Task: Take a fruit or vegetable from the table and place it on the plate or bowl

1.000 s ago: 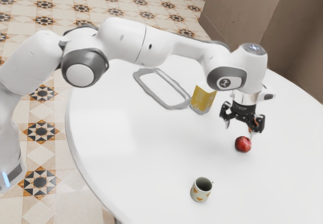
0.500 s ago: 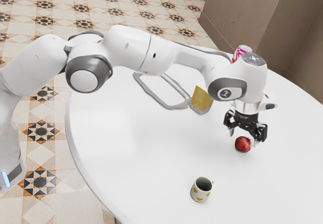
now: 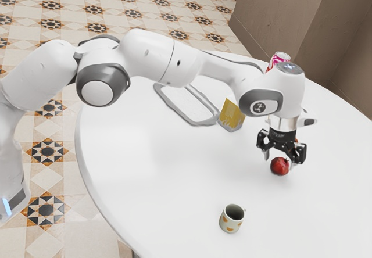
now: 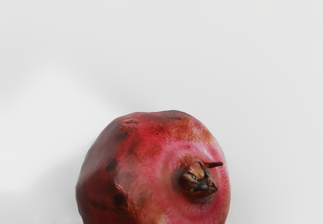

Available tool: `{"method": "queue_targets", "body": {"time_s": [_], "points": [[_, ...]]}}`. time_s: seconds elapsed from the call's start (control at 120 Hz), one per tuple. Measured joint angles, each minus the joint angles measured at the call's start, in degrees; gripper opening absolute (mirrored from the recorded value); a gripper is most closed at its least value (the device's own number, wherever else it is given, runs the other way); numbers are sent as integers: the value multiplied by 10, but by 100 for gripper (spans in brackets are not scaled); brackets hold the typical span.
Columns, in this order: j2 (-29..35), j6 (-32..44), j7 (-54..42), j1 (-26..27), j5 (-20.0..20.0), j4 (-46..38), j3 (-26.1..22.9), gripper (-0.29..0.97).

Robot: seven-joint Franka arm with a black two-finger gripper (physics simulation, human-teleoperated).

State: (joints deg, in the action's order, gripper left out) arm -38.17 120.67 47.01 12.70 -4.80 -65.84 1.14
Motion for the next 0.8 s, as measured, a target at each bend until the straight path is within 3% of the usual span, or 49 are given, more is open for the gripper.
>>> {"method": "queue_targets", "body": {"time_s": [0.567,0.8], "points": [[-10,5,0,-3,-3,-4,0,57],[-14,10,0,-2,-2,-4,0,47]]}}
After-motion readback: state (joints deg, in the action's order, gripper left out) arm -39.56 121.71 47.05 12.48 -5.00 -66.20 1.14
